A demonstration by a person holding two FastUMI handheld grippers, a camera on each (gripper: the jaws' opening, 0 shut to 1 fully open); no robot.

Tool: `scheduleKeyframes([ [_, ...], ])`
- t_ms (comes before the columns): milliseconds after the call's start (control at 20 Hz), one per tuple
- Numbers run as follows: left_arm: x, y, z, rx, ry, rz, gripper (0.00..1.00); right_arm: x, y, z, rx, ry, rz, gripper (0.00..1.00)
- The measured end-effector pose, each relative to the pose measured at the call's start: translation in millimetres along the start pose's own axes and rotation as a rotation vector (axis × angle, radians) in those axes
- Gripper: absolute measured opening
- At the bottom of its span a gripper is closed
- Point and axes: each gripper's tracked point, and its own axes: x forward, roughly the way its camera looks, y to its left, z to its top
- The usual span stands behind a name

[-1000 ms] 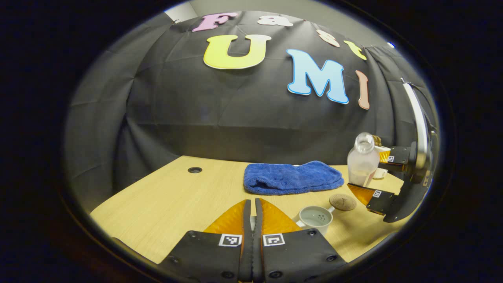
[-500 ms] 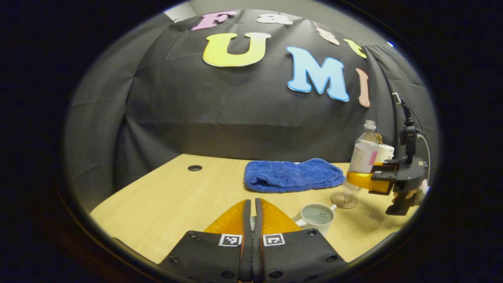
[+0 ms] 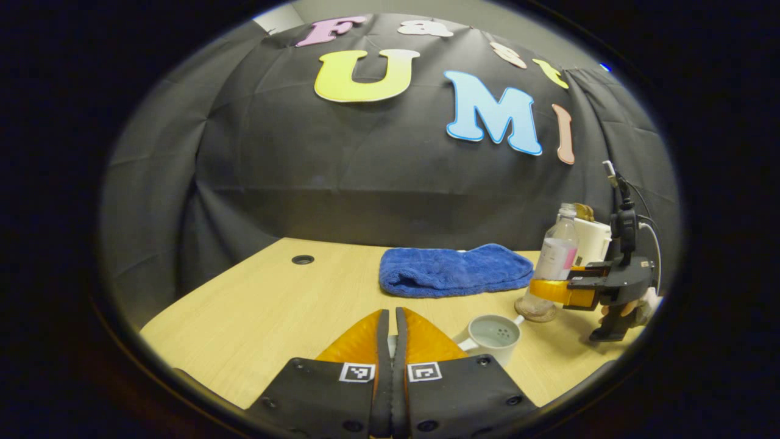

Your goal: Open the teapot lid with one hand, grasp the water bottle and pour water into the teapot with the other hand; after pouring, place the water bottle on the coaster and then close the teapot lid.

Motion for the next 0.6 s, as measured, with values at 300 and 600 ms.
scheduleKeyframes([
  [300,0.9,-0.4,-1.8,0.001,0.008,0.0,0.05,2.1,-1.6,-4.5,0.014,0.002,0.01,0.77],
  [600,0.2,-0.5,-0.6,0.0,0.006,0.0,0.06,-4.4,-7.0,-3.9,0.092,-0.001,0.007,0.93],
])
